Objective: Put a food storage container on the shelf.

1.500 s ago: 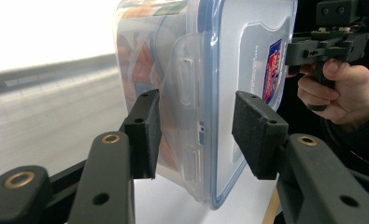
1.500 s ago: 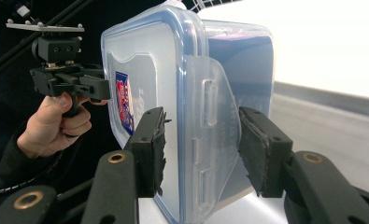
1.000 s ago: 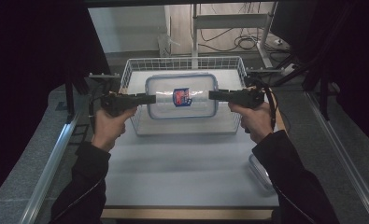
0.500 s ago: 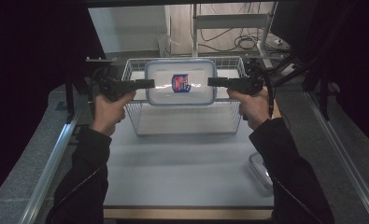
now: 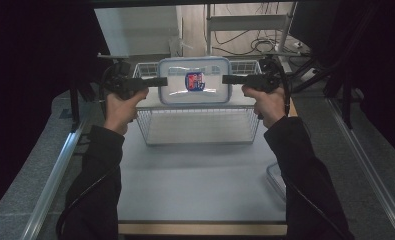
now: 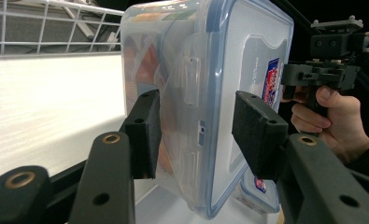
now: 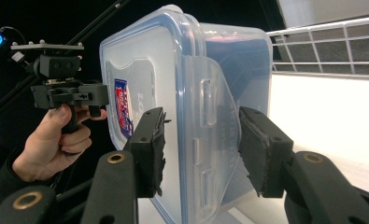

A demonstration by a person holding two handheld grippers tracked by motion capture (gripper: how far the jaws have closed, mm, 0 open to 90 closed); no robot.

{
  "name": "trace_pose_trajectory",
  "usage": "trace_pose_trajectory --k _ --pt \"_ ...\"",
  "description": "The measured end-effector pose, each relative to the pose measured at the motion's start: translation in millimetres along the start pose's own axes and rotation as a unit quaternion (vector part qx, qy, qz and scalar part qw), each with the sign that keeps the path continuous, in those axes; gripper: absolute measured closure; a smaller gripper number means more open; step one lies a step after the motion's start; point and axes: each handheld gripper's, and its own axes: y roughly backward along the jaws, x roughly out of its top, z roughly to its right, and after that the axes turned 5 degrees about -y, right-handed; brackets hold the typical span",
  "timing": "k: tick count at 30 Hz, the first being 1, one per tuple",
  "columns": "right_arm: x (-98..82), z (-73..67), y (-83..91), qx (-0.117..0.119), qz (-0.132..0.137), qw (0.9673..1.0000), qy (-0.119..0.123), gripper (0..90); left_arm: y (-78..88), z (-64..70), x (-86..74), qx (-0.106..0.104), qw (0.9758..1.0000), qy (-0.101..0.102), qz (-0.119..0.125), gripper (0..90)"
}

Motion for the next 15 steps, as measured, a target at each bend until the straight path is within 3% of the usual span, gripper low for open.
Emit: trace_pose_trajectory --k 9,15 --pt "3.1 8.8 -2.1 -0.006 -0.001 0.9999 -0.012 52.2 -9.2 -3.4 0.3 0.006 1.0 0.0 -0.006 52.5" --pt "4.5 15.3 -2.3 -0.001 -0.005 0.9998 -0.021 52.0 -13.3 1.1 4.0 0.025 0.9992 -0.029 -0.014 50.7"
